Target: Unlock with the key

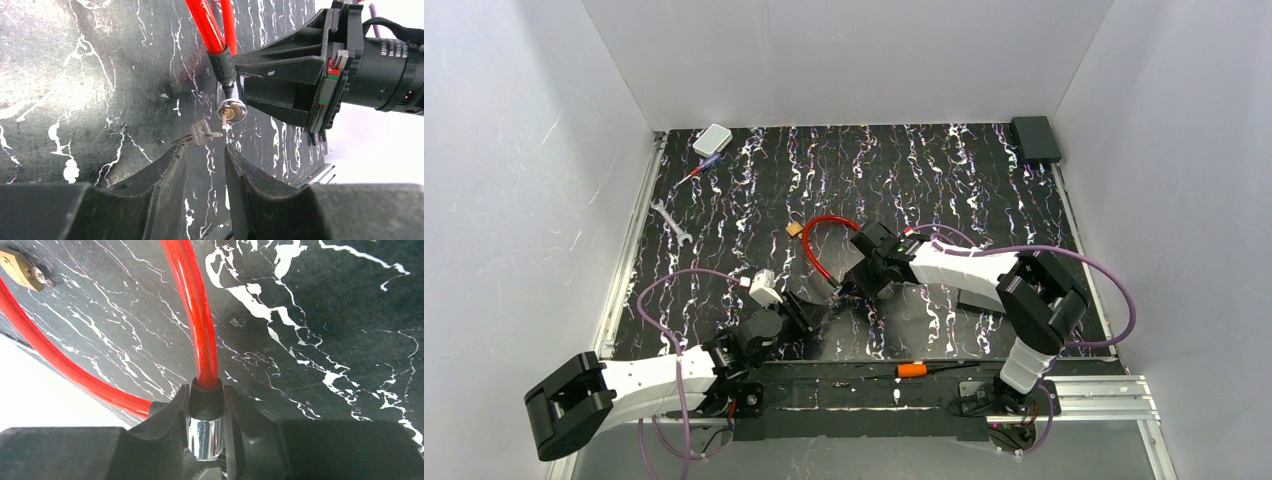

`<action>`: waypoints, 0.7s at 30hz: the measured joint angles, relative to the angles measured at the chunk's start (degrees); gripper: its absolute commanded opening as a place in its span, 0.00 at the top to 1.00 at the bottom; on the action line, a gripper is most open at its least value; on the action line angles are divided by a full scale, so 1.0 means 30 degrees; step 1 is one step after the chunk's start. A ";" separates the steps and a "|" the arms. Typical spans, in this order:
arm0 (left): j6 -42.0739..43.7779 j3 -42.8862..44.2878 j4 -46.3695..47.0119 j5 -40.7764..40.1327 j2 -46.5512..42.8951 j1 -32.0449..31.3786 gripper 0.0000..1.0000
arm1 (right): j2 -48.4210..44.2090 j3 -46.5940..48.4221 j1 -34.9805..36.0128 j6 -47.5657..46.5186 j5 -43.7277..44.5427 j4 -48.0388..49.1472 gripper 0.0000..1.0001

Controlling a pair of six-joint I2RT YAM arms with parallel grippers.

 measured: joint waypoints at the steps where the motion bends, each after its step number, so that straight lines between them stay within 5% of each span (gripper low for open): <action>1: 0.0016 0.0079 0.0007 -0.0001 0.0020 0.0000 0.68 | -0.0027 -0.0008 0.0000 0.0000 0.0000 0.0000 0.99; 21: 0.0341 0.0546 0.1241 0.0036 0.1132 0.0000 0.72 | -0.0034 -0.0021 -0.0087 -0.0153 -0.0235 0.0007 0.99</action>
